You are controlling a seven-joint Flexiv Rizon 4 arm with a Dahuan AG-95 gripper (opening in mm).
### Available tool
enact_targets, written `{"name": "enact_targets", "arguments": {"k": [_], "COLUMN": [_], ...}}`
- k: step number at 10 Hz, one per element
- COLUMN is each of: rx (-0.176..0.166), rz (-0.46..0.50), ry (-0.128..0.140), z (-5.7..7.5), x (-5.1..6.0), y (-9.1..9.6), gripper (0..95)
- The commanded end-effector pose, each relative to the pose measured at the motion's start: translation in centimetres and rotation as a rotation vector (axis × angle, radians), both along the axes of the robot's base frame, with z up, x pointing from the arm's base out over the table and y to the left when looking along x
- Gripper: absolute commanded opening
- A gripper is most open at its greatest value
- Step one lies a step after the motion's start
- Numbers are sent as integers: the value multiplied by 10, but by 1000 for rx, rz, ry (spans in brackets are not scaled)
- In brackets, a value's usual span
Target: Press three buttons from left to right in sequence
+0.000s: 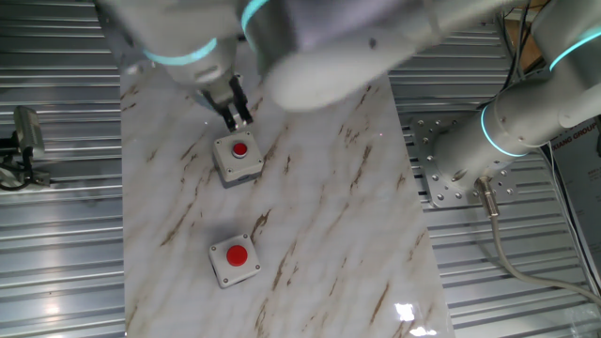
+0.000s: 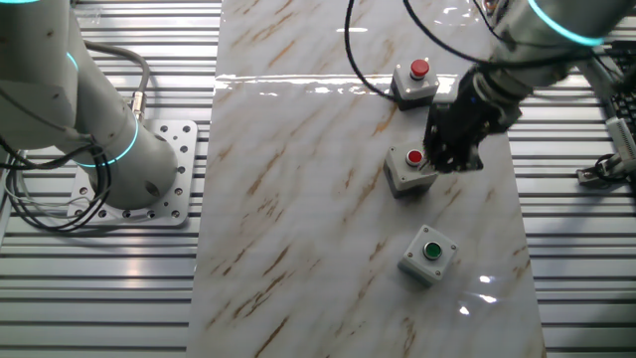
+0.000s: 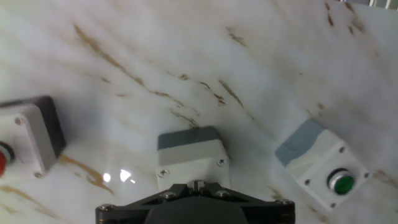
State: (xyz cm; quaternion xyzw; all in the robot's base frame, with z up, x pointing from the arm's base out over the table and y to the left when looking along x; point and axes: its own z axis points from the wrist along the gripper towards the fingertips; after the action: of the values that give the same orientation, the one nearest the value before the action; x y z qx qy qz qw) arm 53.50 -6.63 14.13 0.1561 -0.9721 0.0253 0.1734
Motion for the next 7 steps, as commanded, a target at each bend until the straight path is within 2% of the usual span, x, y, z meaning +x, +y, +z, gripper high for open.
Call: {"name": "enact_targets", "arguments": {"k": [1,2,6,7], "rx": [-1,-1,7,14], "rz": [-122,-138,-140,-147], "ry": [-1,-2,-4,-15], "z": [0,-1,-1,-1], "x": [8,10,10,10], "y": [12,18,19,19], "gripper": [0,0,0,0]}}
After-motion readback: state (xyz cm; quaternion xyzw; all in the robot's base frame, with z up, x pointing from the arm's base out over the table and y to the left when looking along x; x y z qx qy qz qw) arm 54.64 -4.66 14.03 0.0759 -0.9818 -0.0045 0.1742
